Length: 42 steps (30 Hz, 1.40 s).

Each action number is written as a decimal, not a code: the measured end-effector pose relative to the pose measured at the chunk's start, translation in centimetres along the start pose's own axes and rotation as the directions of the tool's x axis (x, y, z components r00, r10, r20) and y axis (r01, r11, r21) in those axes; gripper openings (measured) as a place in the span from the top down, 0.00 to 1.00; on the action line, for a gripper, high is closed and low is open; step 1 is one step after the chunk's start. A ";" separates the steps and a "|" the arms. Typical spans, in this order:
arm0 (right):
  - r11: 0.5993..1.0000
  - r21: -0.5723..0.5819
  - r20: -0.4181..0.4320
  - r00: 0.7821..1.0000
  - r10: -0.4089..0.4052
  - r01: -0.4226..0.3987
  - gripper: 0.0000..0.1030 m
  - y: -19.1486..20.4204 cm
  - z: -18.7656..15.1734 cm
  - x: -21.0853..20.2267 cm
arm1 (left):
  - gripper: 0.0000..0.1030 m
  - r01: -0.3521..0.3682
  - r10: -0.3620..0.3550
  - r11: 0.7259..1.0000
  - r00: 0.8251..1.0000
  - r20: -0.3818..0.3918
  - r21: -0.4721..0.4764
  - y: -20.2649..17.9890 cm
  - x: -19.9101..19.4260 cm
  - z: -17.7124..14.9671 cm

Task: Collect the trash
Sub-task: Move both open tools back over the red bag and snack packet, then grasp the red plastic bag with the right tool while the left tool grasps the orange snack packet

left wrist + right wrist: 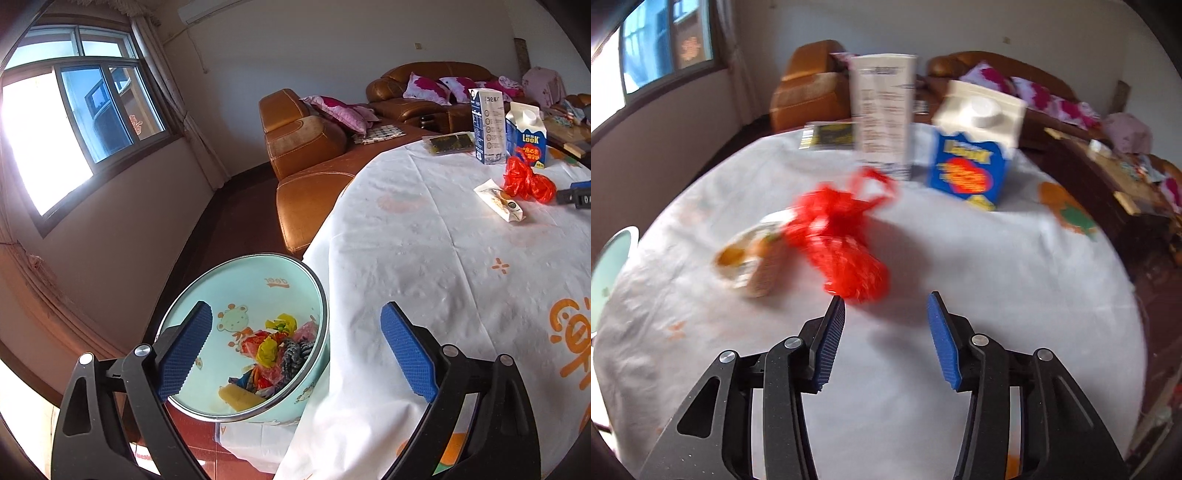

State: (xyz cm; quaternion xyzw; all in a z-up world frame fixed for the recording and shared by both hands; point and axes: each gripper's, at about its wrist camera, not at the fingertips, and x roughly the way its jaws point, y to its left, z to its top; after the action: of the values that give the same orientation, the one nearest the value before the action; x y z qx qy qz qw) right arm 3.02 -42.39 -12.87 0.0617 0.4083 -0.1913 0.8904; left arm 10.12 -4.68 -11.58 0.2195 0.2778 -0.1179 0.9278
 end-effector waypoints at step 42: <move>0.951 0.218 0.122 0.973 0.196 -0.218 0.94 -9.5 -1.6 -2.9 | 0.12 0.281 -0.272 0.942 0.959 -0.077 0.184 -20.5 5.7 10.0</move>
State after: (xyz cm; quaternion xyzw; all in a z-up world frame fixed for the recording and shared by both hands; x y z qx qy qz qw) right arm -3.60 -49.88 -11.31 0.1973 0.3303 -0.1456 0.9115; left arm 12.46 -27.92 -14.30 0.2703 0.3162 -0.2678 0.8690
